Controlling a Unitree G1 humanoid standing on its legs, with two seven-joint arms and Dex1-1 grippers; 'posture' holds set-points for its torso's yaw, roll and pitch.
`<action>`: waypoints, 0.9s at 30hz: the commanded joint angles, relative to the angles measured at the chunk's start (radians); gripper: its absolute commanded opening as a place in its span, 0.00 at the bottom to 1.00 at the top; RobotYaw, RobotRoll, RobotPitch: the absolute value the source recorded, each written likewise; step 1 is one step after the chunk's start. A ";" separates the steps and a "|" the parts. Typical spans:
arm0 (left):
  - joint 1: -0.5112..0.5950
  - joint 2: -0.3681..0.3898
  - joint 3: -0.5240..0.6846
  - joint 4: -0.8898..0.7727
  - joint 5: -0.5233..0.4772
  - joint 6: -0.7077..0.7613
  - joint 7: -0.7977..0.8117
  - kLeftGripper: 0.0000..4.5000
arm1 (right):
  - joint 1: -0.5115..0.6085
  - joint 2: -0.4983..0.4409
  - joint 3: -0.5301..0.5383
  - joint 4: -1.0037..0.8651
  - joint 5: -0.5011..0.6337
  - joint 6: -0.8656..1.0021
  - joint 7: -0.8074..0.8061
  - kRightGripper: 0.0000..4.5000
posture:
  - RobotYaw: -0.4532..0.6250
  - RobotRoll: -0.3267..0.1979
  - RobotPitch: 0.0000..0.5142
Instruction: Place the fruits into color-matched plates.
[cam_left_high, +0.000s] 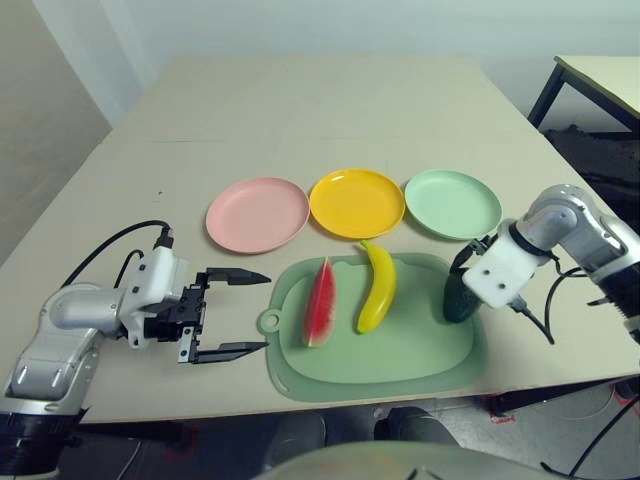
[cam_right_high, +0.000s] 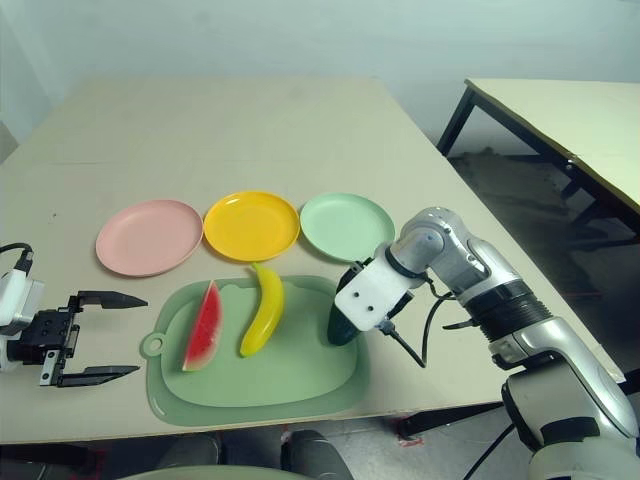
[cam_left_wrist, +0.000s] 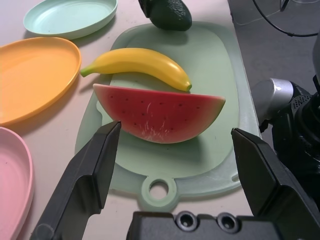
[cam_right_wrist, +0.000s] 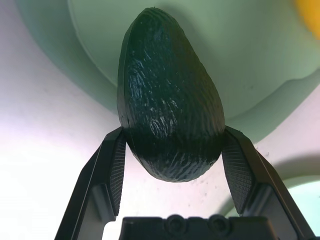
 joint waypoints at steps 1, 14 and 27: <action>-0.009 -0.003 -0.020 0.013 0.016 -0.006 0.005 1.00 | -0.061 -0.019 -0.001 -0.013 0.034 0.023 0.008 0.68 | 0.53 0.62 0.00; -0.109 -0.069 -0.001 -0.045 -0.083 0.178 0.202 1.00 | -0.411 0.145 0.022 0.509 -0.212 -0.063 -0.241 0.68 | 0.54 0.62 0.00; -0.065 -0.048 -0.007 -0.093 -0.029 0.216 0.266 1.00 | -0.513 0.247 0.106 0.915 -0.459 -0.097 -0.504 0.68 | 0.57 0.62 0.00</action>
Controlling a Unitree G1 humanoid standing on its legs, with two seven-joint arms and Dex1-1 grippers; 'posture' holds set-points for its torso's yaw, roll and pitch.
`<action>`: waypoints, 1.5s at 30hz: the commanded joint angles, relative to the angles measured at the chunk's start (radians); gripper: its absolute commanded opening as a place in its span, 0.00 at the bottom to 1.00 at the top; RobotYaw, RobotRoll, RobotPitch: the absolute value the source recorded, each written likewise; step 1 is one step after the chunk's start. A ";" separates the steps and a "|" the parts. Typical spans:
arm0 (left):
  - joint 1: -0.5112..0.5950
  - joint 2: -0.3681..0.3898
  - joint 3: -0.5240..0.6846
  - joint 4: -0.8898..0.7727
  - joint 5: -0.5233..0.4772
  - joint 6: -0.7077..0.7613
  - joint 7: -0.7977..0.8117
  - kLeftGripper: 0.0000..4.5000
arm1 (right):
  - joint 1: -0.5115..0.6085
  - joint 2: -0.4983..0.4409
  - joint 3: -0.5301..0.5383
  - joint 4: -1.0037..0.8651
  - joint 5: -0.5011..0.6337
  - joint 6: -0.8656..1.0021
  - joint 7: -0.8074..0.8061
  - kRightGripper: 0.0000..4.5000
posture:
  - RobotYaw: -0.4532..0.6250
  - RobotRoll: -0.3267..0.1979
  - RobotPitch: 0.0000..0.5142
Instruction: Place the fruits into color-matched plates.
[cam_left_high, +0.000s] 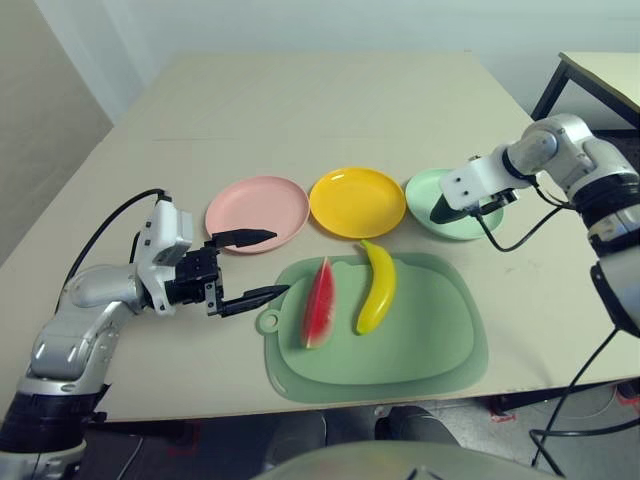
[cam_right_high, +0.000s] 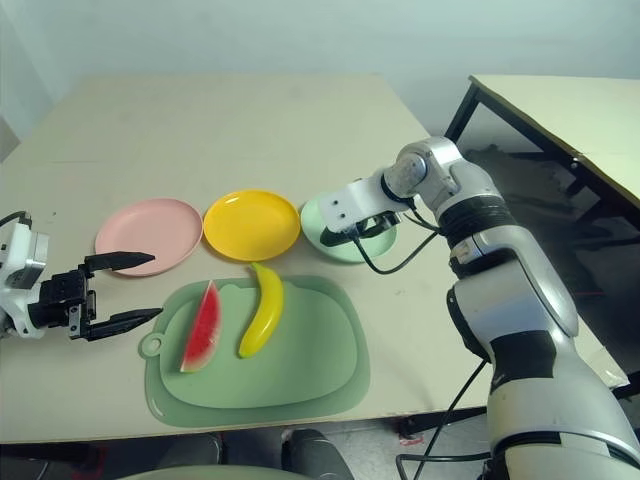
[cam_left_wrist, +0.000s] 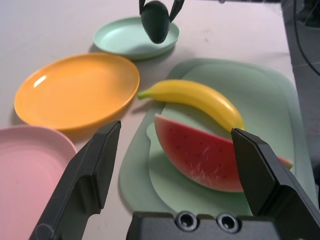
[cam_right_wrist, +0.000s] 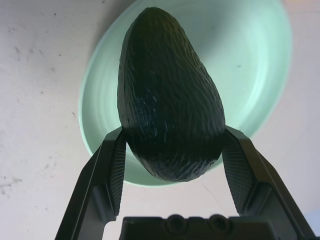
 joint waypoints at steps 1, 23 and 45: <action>0.012 0.015 0.004 -0.026 0.016 0.012 0.010 1.00 | -0.028 0.018 0.012 0.046 -0.031 -0.012 -0.047 0.68 | 0.57 0.62 0.00; 0.034 0.054 0.008 0.007 0.006 -0.081 -0.168 1.00 | 0.152 -0.014 -0.041 -0.616 0.362 -0.081 0.390 0.99 | 0.56 0.62 0.00; 0.064 0.077 0.030 -0.015 0.005 -0.081 -0.155 1.00 | 0.289 0.083 0.046 -0.715 0.240 -0.024 0.306 0.99 | 0.59 0.62 0.00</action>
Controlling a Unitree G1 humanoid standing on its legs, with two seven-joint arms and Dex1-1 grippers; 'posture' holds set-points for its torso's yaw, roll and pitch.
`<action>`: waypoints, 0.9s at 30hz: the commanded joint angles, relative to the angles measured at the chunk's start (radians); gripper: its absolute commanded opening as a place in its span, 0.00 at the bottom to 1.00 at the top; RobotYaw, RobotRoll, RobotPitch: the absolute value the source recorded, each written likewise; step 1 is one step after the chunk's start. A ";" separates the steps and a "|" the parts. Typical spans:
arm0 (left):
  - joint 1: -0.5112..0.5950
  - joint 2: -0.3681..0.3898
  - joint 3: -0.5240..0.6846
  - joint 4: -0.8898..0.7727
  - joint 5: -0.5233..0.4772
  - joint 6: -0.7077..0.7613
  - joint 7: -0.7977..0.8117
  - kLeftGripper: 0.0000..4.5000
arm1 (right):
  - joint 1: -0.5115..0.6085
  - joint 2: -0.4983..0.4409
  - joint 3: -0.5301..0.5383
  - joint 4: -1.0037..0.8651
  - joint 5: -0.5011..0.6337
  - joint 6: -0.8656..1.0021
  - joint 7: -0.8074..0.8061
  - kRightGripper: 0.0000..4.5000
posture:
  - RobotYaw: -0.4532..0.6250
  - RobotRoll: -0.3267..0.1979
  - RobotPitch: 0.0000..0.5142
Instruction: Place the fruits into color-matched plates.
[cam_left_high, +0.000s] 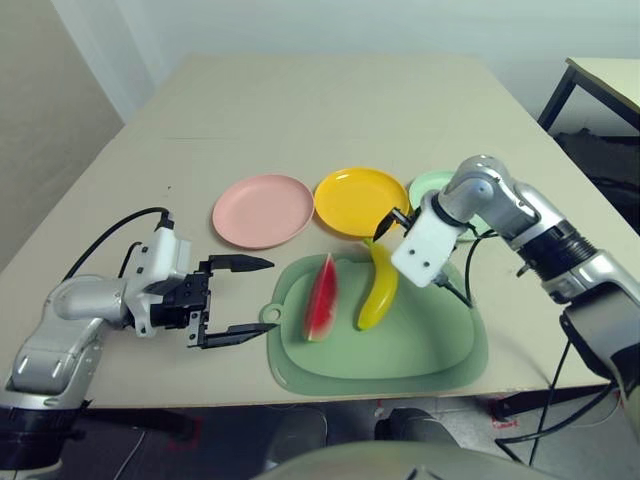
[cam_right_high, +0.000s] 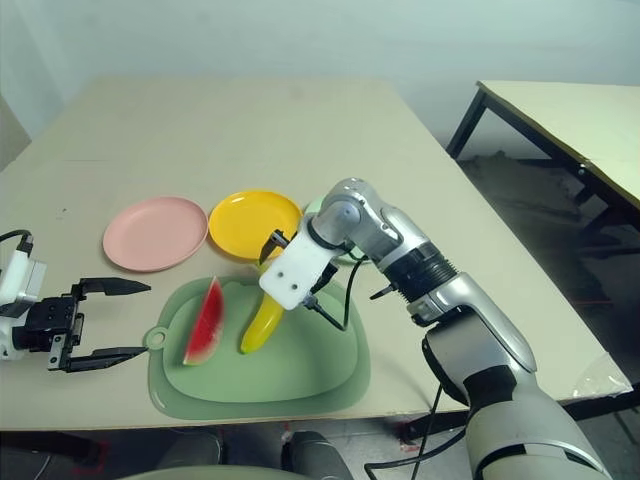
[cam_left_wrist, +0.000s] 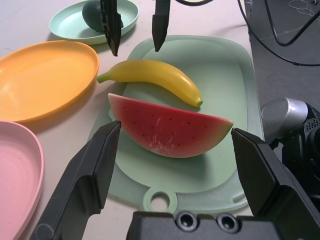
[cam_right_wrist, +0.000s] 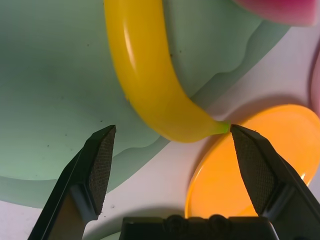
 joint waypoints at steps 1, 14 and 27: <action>0.008 0.013 0.020 -0.019 0.004 0.007 0.008 1.00 | 0.016 0.000 0.027 0.018 -0.021 -0.024 -0.011 0.99 | 0.59 0.62 0.00; 0.006 0.018 0.017 -0.019 0.009 0.004 0.018 1.00 | 0.044 0.047 0.065 -0.005 -0.034 -0.023 -0.022 0.99 | 0.59 0.62 0.00; 0.012 0.015 0.038 -0.020 -0.002 0.007 0.027 1.00 | 0.107 -0.027 0.053 -0.072 0.022 0.011 0.028 0.37 | 0.60 0.62 0.00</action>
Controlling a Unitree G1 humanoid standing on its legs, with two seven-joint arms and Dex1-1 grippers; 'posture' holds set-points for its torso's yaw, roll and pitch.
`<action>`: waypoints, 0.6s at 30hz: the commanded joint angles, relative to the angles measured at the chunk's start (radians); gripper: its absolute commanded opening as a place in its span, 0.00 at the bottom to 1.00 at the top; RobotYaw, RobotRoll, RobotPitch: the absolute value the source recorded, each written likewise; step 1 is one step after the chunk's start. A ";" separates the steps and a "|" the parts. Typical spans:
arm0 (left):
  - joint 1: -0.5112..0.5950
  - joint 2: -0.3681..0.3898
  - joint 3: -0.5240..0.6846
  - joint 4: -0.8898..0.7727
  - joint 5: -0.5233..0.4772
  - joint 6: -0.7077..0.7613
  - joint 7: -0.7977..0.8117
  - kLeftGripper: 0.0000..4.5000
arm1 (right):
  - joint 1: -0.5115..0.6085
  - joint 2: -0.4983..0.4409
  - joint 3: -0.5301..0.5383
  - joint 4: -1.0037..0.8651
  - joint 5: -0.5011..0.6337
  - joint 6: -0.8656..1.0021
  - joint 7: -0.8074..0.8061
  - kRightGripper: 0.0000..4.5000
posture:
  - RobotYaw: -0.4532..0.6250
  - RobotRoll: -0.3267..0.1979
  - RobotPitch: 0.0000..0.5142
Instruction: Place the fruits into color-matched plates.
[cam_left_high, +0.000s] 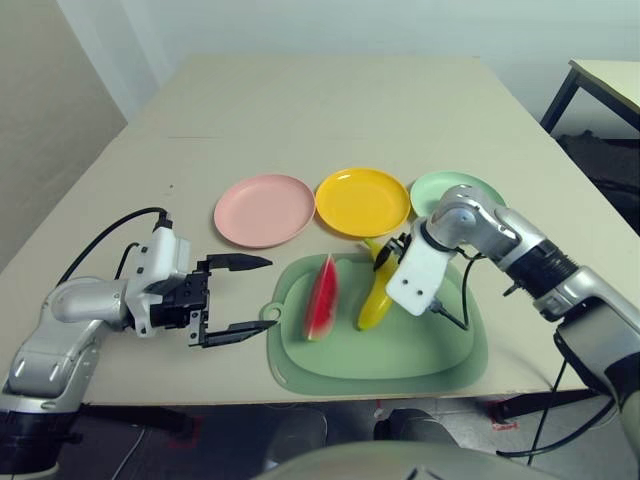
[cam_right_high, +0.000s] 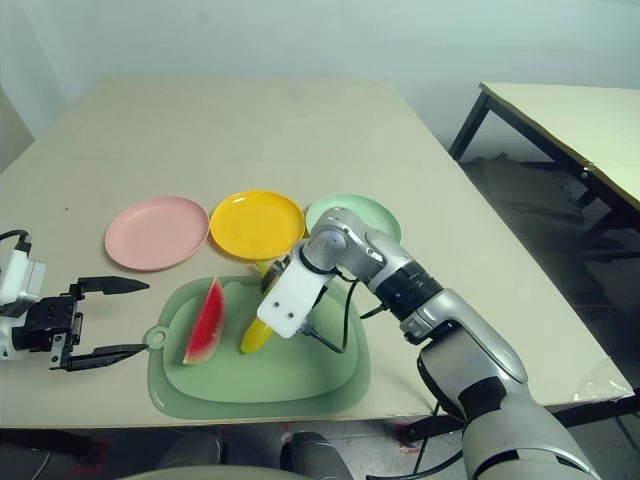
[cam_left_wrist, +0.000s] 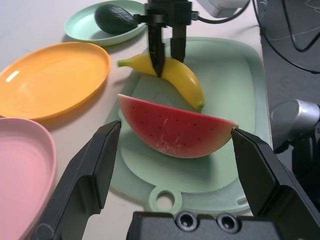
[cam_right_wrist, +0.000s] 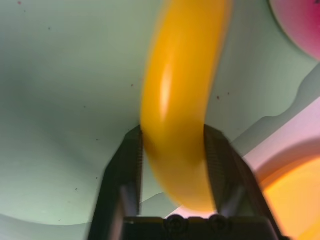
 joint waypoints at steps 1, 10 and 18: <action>-0.003 0.009 0.006 0.001 0.003 0.003 -0.006 1.00 | 0.021 -0.023 0.002 -0.022 0.018 0.014 0.024 0.37 | 0.59 0.62 0.00; -0.016 0.006 0.009 0.016 0.017 0.043 0.044 1.00 | -0.114 0.014 -0.083 0.022 0.098 0.148 0.030 0.37 | 0.59 0.62 0.00; -0.036 0.001 0.003 0.025 0.028 0.093 0.116 1.00 | -0.326 0.164 -0.130 0.376 0.015 0.193 -0.219 0.37 | 0.59 0.62 0.00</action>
